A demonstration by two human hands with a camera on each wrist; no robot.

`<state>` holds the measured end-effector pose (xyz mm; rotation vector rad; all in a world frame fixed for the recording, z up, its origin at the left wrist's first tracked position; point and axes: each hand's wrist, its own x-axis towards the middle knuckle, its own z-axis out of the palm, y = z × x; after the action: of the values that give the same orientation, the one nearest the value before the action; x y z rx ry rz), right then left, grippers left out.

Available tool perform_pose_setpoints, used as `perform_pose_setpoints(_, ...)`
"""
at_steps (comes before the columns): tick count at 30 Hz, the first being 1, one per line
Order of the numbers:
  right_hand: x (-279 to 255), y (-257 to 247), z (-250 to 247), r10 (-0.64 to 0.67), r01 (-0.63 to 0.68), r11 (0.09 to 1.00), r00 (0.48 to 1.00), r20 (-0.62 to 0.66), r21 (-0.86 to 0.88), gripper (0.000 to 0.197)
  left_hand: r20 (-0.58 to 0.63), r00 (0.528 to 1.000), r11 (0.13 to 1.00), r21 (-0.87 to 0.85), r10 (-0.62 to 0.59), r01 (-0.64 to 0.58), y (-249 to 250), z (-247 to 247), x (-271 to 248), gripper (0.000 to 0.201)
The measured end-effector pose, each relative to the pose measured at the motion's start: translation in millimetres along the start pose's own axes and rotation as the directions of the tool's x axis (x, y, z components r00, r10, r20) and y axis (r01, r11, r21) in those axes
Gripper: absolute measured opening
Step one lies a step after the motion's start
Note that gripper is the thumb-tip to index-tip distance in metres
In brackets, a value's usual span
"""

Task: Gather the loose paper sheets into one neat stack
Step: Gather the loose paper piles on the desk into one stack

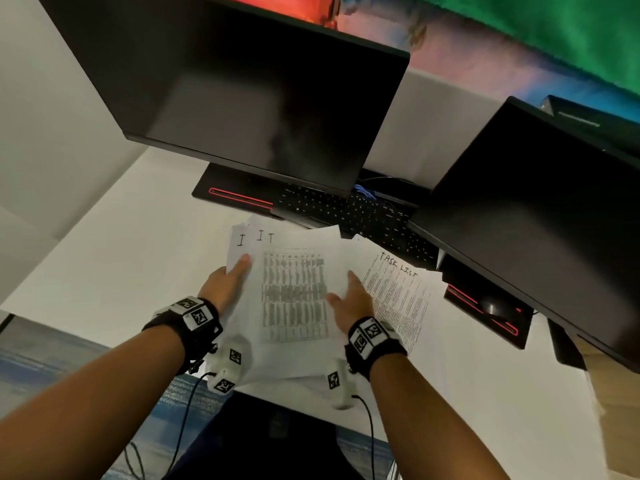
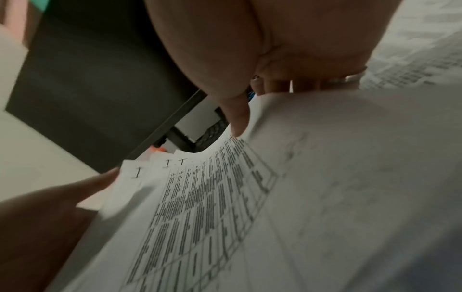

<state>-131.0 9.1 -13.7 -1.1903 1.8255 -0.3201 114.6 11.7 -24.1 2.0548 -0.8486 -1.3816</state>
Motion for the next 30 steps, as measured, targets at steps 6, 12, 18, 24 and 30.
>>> perform_pose_setpoints(6,0,60,-46,0.448,-0.522,0.850,0.785,-0.428,-0.067,0.107,-0.032,0.991,0.940,0.323,0.127,-0.111,-8,3,7,0.041)
perform_pose_setpoints(12,4,94,-66,0.466,-0.450,0.882,0.794,-0.390,0.138,0.107,-0.032,0.992,0.940,0.325,0.121,-0.104,-9,3,9,0.040)
perform_pose_setpoints(18,8,87,-66,0.446,-0.340,0.833,0.879,-0.166,0.438,0.063,-0.024,0.992,0.945,0.307,0.122,-0.109,-9,2,6,0.042)
perform_pose_setpoints(24,-26,22,-97,0.105,-0.049,0.987,0.920,-0.379,0.153,0.033,-0.033,0.995,0.952,0.294,0.097,-0.083,-9,1,6,0.044)
perform_pose_setpoints(30,-88,-58,-159,-0.224,0.360,0.895,0.872,-0.435,0.263,0.040,-0.026,0.997,0.954,0.292,0.078,-0.067,-8,1,2,0.043)
